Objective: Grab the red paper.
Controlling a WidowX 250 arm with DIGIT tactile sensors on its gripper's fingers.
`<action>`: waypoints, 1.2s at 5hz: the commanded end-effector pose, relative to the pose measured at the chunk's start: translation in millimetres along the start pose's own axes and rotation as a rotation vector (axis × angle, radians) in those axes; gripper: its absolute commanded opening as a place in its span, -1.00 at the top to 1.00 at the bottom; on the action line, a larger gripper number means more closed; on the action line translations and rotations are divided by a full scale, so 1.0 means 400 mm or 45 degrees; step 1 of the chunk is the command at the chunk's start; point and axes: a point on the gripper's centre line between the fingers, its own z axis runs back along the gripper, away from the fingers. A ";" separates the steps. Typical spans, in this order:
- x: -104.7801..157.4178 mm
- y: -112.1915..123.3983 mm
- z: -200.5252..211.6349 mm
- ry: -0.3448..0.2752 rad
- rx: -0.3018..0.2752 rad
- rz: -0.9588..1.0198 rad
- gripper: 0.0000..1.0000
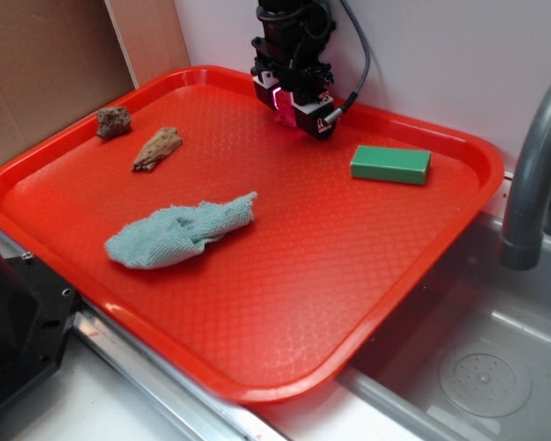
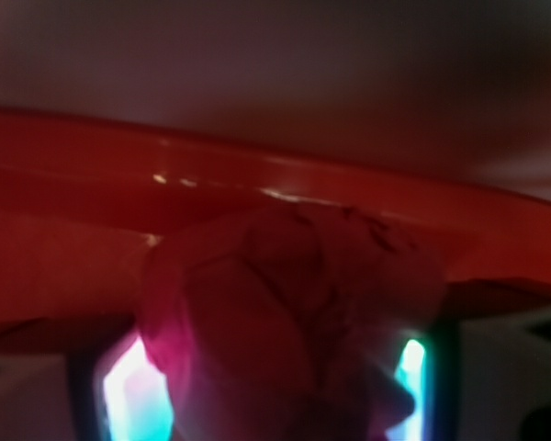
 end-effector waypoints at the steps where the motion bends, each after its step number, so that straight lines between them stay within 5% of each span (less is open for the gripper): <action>1: -0.012 0.005 0.120 -0.175 0.040 0.024 1.00; 2: -0.089 -0.001 0.255 -0.178 0.018 0.118 1.00; 3: -0.188 -0.017 0.395 -0.123 0.079 0.202 1.00; 5: -0.325 0.037 0.597 0.184 -0.033 0.293 1.00; 6: -0.341 0.056 0.610 0.209 -0.057 0.248 1.00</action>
